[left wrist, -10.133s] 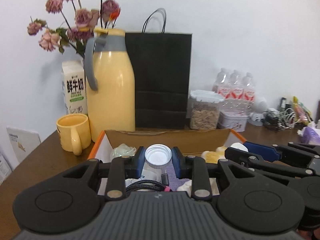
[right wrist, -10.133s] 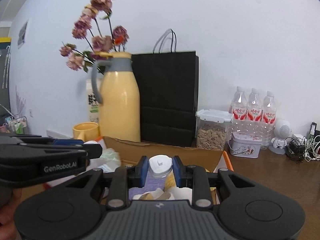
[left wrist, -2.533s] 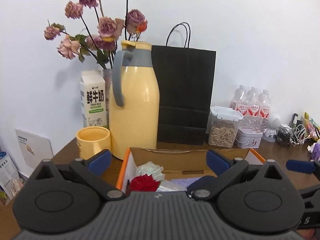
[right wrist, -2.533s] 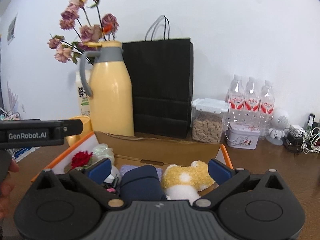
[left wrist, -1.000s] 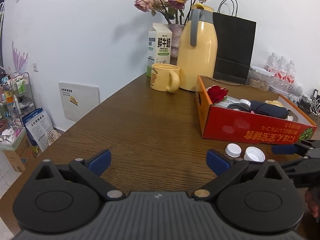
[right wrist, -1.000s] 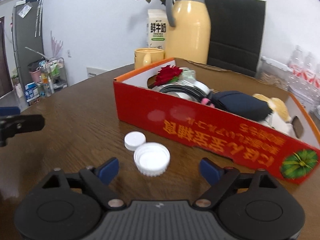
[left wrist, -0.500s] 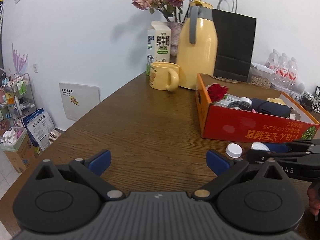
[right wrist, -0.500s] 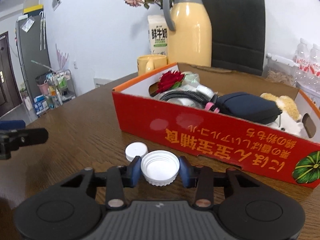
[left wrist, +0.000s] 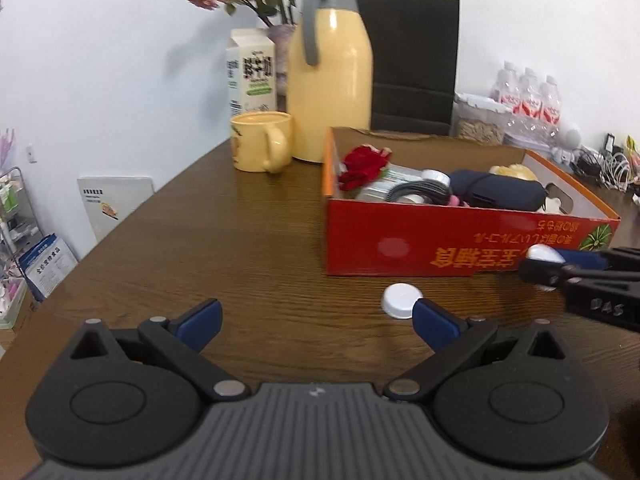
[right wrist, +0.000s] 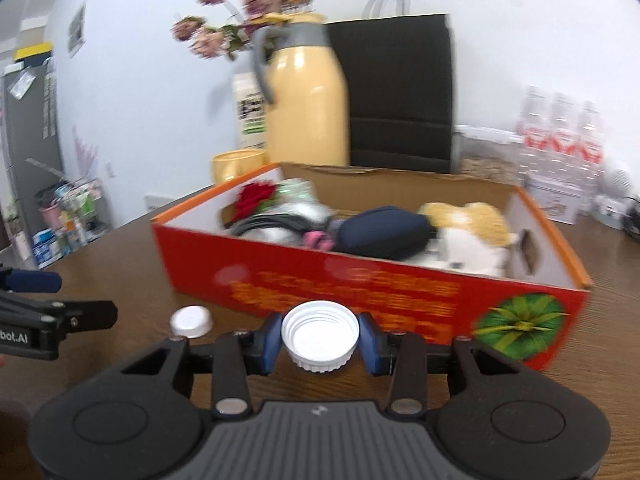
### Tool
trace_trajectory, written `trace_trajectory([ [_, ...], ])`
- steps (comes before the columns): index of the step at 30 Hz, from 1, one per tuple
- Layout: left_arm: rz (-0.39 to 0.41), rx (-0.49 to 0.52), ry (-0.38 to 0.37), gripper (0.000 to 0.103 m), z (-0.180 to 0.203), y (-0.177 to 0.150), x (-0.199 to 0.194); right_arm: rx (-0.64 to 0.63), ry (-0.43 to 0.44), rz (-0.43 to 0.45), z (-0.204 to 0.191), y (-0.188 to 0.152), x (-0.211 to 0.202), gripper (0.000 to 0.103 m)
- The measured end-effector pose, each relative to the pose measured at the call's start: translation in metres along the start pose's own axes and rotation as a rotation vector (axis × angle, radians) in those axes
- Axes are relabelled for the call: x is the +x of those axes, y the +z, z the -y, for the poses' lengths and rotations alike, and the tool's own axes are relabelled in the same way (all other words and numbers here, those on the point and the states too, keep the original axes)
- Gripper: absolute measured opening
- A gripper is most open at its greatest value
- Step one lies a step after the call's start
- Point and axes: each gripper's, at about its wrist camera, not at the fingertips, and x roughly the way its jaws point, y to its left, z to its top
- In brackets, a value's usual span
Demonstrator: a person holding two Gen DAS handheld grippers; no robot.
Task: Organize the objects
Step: 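Grasp the large white bottle cap with the right tool, then grasp the small white cap with the left tool while the right tool holds the large cap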
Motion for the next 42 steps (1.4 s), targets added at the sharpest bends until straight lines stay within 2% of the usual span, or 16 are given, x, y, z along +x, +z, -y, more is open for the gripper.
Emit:
trace_trajectory([
  [4,-0.032,0.015,-0.014,0.103,0.015,0.005,0.014,0.04,-0.041,0.031,0.024,-0.002,-0.012,0.039],
  [11,-0.034,0.076,0.01,0.103,0.044,0.011,0.034,0.067,-0.076,0.07,0.05,-0.005,-0.031,0.039],
  [22,-0.052,0.051,-0.033,0.1,0.048,0.001,0.049,0.024,-0.037,0.07,0.039,-0.009,-0.037,0.039],
  [23,-0.053,0.047,-0.036,0.097,0.048,0.001,0.049,0.02,-0.034,0.068,0.038,-0.01,-0.037,0.039],
  [25,-0.059,0.04,-0.04,0.082,0.047,0.001,0.05,0.011,-0.03,0.066,0.035,-0.01,-0.037,0.039],
  [28,-0.061,0.036,-0.05,0.068,0.046,0.001,0.05,0.004,-0.028,0.061,0.034,-0.011,-0.037,0.039],
  [30,-0.046,0.048,-0.073,0.028,0.048,0.001,0.047,0.004,-0.029,0.061,0.034,-0.011,-0.037,0.039],
  [32,-0.041,0.051,-0.097,0.029,0.048,0.0,0.046,0.003,-0.029,0.06,0.033,-0.011,-0.037,0.039],
  [36,-0.038,0.049,-0.098,0.029,0.048,0.0,0.044,-0.002,-0.025,0.062,0.032,-0.011,-0.038,0.039],
  [42,0.012,0.044,-0.098,0.029,0.049,-0.002,0.035,-0.01,-0.019,0.074,0.031,-0.011,-0.041,0.039],
])
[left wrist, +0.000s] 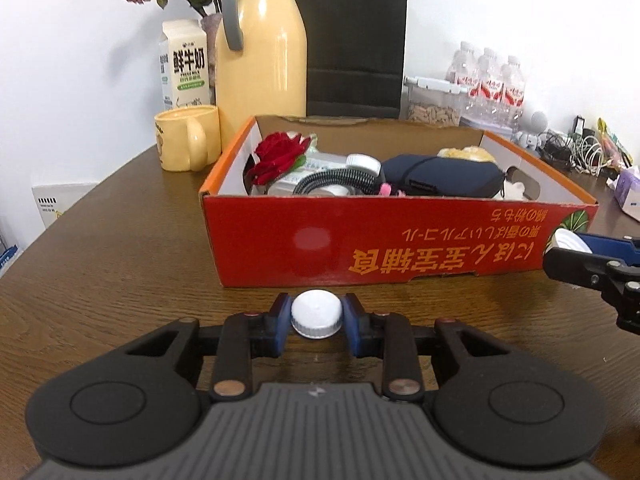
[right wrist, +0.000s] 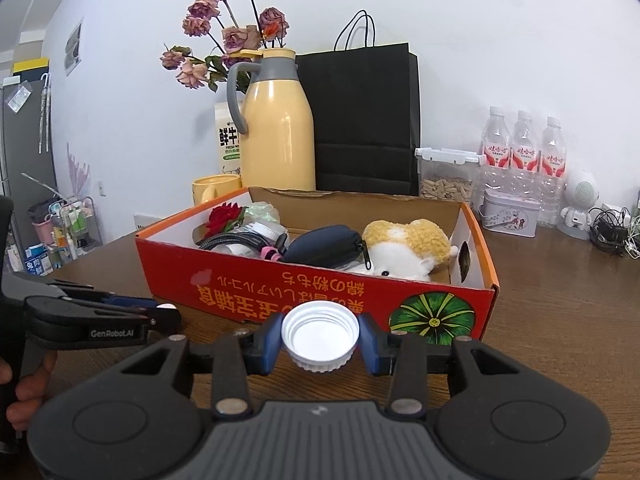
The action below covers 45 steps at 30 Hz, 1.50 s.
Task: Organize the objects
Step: 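Grasp the small white cap with the left tool while the right tool holds the large cap, then lower both white caps into the box and open both tools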
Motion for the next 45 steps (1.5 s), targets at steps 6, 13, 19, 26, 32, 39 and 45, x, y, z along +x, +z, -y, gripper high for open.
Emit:
trace_trajectory([
  [6,0.061,-0.001,0.012,0.029,0.01,-0.001,-0.016,-0.005,-0.007,0.025,-0.001,0.001,-0.005,0.039],
  [13,0.196,0.023,-0.027,0.029,0.026,0.024,-0.045,-0.027,-0.018,0.081,-0.002,0.016,-0.015,0.039],
  [19,0.301,0.012,-0.019,0.029,0.035,0.064,-0.05,-0.096,-0.04,0.145,-0.003,0.055,-0.011,0.039],
  [26,0.331,-0.014,0.012,0.029,0.043,0.1,-0.022,-0.055,-0.063,0.149,0.003,0.095,0.032,0.039],
  [32,0.28,-0.046,0.027,0.029,0.04,0.115,0.023,-0.006,-0.061,0.107,0.017,0.105,0.077,0.039],
  [39,0.186,-0.069,0.041,0.029,0.031,0.12,0.065,-0.008,-0.053,0.037,0.026,0.1,0.117,0.039],
  [45,0.175,-0.063,0.116,0.086,0.029,0.115,0.072,0.023,-0.087,-0.006,0.038,0.094,0.126,0.059],
])
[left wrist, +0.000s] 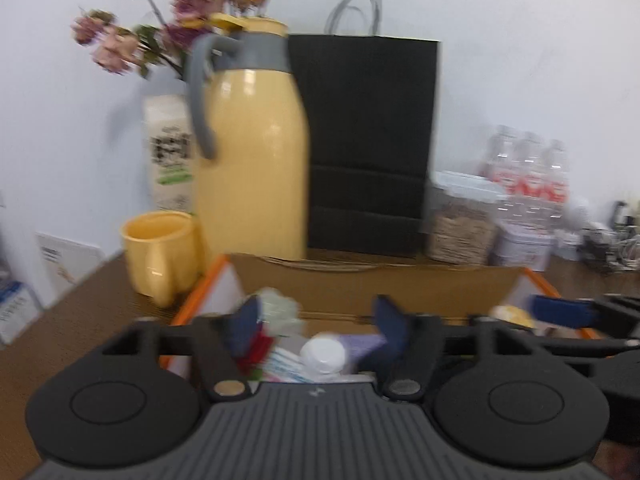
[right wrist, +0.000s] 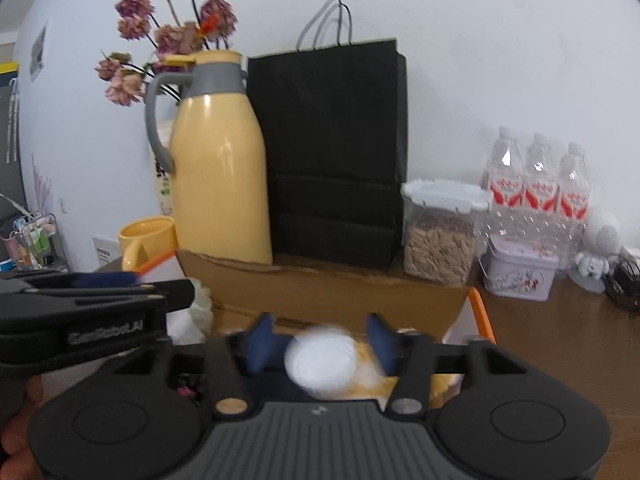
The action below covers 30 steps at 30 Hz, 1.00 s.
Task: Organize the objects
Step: 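Lower both white caps into the box and open both tools, then withdraw both open tools from the box back over the table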
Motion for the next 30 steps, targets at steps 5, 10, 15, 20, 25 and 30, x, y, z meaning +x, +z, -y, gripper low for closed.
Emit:
trace_trajectory([
  [5,0.014,-0.04,0.055,0.103,-0.009,0.003,0.001,0.062,-0.044,-0.01,0.015,-0.001,0.0,0.103],
  [10,0.032,-0.024,0.056,0.103,-0.005,0.004,-0.003,0.058,-0.04,-0.013,0.016,-0.002,-0.002,0.103],
  [15,0.035,-0.017,0.059,0.103,-0.005,0.005,-0.004,0.056,-0.03,-0.014,0.016,-0.001,-0.003,0.103],
  [20,0.049,-0.004,0.073,0.103,-0.005,0.007,-0.013,0.058,-0.026,-0.007,0.014,0.001,-0.01,0.103],
  [25,0.064,0.011,0.082,0.103,-0.006,0.009,-0.037,0.048,-0.031,0.021,0.008,0.005,-0.028,0.103],
  [30,0.058,0.014,0.065,0.103,-0.012,0.008,-0.067,0.035,-0.03,0.032,-0.002,0.004,-0.059,0.103],
])
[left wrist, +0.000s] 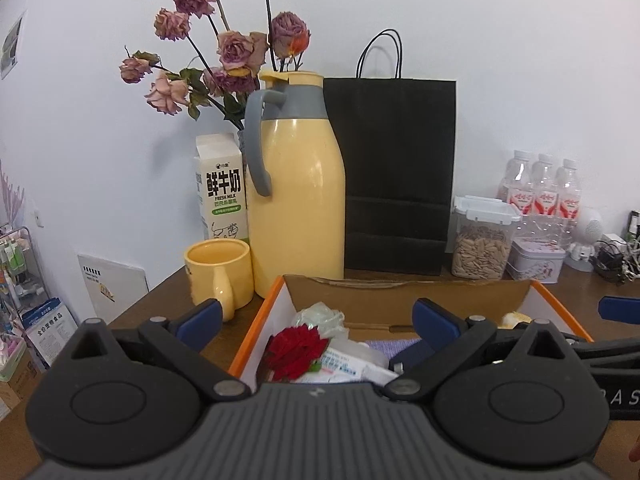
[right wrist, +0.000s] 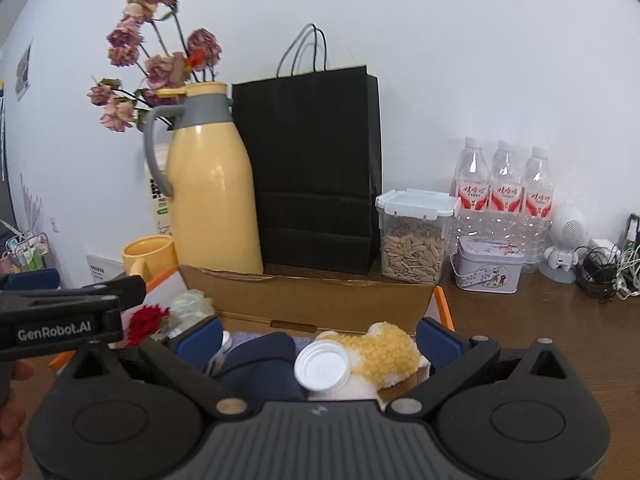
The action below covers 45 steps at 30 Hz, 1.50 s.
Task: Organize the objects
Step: 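Withdraw both open tools from the box back over the table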
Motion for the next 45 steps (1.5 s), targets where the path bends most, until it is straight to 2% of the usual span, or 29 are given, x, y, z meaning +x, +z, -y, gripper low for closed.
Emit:
trace_trajectory([
  [12,-0.007,0.011,-0.01,0.103,-0.029,-0.01,-0.095,-0.085,-0.011,0.009,-0.042,-0.015,-0.103,0.103],
  [21,-0.087,0.036,-0.002,0.103,-0.056,-0.049,-0.15,-0.061,0.015,-0.034,-0.06,-0.048,-0.158,0.103],
  [30,-0.192,0.063,-0.009,0.103,-0.064,-0.093,-0.169,-0.037,0.011,-0.108,-0.068,-0.082,-0.177,0.103],
  [37,-0.199,0.064,-0.021,0.103,-0.061,-0.098,-0.174,-0.025,0.008,-0.149,-0.069,-0.097,-0.177,0.103],
  [45,-0.199,0.064,-0.025,0.103,-0.059,-0.098,-0.173,-0.02,0.004,-0.15,-0.066,-0.097,-0.175,0.103],
])
